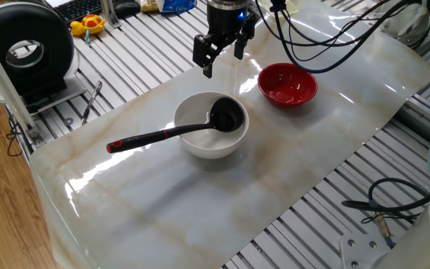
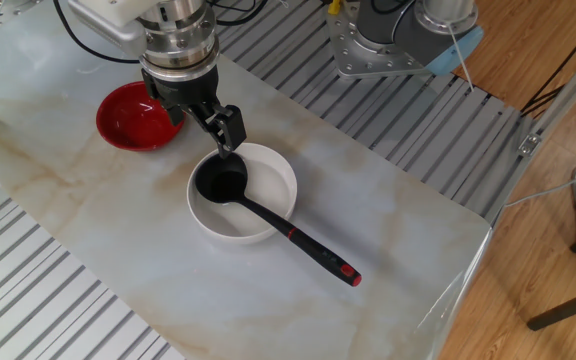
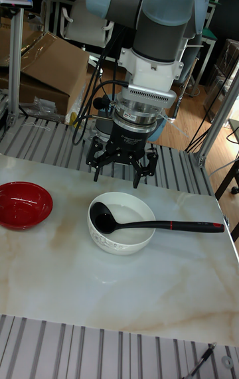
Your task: Scoop water with a large spoon from one bowl to another
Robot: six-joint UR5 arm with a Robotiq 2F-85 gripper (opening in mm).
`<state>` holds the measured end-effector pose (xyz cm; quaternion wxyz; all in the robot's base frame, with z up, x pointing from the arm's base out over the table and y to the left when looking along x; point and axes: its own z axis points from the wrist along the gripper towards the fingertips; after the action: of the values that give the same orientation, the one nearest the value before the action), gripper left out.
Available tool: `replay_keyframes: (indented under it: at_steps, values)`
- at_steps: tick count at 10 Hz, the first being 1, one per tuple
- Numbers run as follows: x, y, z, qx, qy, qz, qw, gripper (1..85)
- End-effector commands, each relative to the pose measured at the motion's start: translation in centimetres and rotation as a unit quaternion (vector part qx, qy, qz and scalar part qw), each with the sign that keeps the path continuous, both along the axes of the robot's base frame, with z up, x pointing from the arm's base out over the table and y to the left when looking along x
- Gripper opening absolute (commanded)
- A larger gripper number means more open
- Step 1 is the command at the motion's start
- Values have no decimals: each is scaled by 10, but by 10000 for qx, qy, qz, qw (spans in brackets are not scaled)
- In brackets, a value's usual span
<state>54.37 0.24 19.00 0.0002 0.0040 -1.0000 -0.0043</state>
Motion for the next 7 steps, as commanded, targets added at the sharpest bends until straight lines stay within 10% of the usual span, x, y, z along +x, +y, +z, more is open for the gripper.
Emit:
replay_keyframes:
  at_steps: [1,7]
  values:
    - [55,-10,6,-556,-960,3193,9411,343]
    - [54,28,-9,-407,-952,3374,9357,353]
